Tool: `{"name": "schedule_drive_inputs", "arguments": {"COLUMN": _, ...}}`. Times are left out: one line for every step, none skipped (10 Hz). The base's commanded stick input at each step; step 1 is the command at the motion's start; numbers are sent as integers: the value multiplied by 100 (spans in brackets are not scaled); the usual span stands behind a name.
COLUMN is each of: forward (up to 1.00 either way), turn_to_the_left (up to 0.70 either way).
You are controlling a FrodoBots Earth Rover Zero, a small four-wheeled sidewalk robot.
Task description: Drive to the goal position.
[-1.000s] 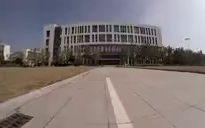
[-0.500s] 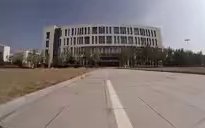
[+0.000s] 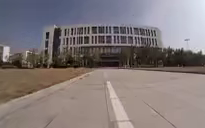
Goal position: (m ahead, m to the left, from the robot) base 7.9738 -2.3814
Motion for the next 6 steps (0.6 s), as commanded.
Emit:
{"name": "schedule_drive_inputs", "arguments": {"forward": 70, "turn_to_the_left": -1}}
{"name": "schedule_drive_inputs", "arguments": {"forward": 70, "turn_to_the_left": -1}}
{"name": "schedule_drive_inputs", "arguments": {"forward": 70, "turn_to_the_left": -1}}
{"name": "schedule_drive_inputs", "arguments": {"forward": 70, "turn_to_the_left": -1}}
{"name": "schedule_drive_inputs", "arguments": {"forward": 70, "turn_to_the_left": -1}}
{"name": "schedule_drive_inputs", "arguments": {"forward": 70, "turn_to_the_left": -1}}
